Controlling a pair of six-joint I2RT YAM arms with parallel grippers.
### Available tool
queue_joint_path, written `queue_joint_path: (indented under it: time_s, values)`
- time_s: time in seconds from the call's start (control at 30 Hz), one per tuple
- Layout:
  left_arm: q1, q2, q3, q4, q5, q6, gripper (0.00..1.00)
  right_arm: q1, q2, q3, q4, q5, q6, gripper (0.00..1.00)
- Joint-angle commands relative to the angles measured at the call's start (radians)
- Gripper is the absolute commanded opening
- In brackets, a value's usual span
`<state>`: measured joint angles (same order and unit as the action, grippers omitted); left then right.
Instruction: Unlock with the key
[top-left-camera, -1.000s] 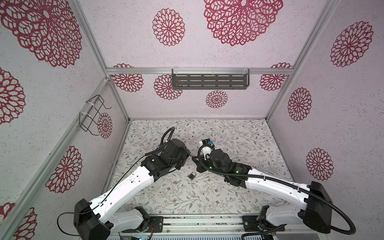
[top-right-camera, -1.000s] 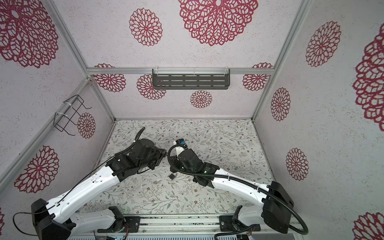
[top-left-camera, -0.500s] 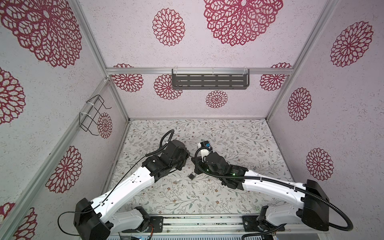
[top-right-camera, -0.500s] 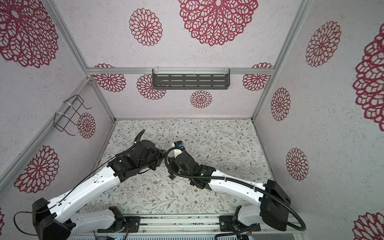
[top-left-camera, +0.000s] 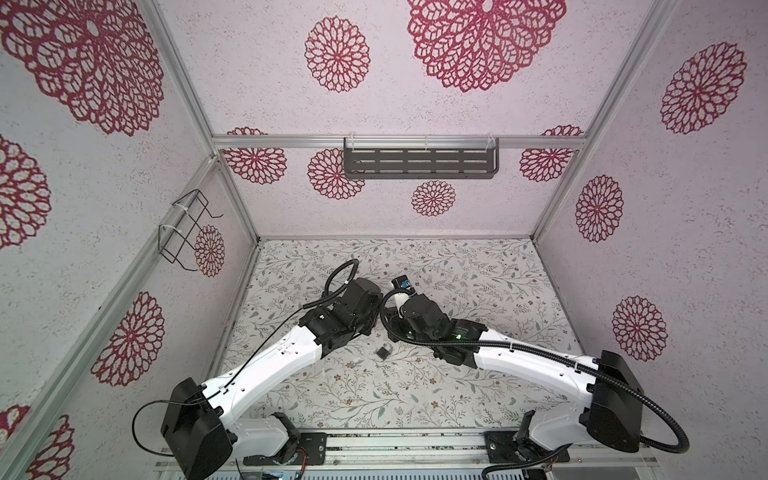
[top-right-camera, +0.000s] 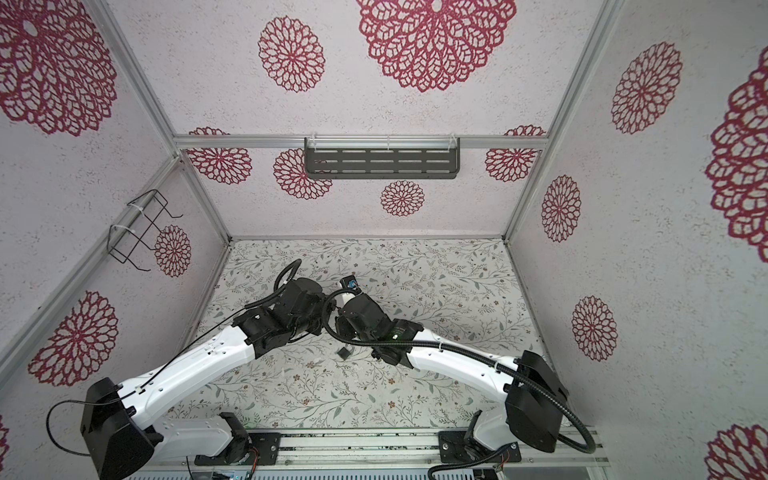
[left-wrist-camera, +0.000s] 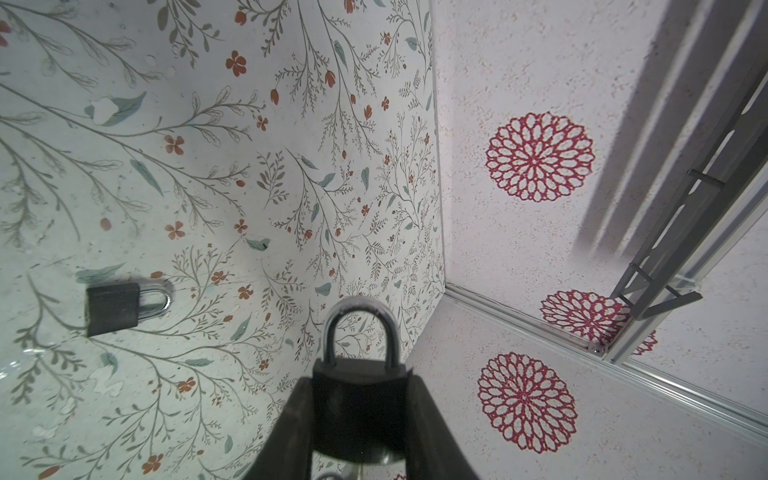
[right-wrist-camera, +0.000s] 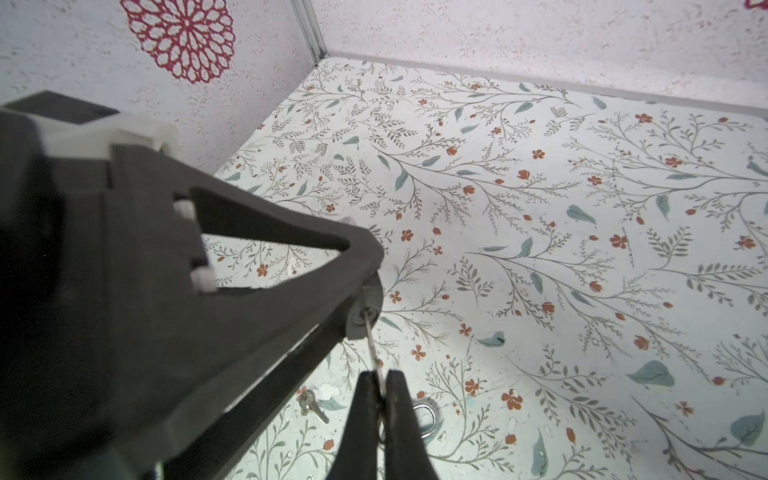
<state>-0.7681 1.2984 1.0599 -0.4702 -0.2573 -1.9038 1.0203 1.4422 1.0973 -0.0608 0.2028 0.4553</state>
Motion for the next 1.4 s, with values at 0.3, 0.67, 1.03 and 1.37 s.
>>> queue_joint_path:
  time_s: [0.3,0.67,1.03,1.37]
  values:
    - [-0.159,-0.003,0.034,0.122,0.315,-0.025,0.0,-0.057,0.002,0.096,0.4,-0.248,0.087,0.0]
    - [-0.125,-0.014,0.083,0.102,0.262,0.101,0.0,-0.102,-0.031,-0.002,0.491,-0.461,0.306,0.0]
    - [-0.153,0.022,0.068,0.216,0.291,0.137,0.0,-0.134,-0.046,-0.077,0.711,-0.48,0.675,0.0]
    - [-0.178,0.006,0.058,0.197,0.252,0.155,0.0,-0.137,-0.059,-0.122,0.839,-0.408,0.835,0.0]
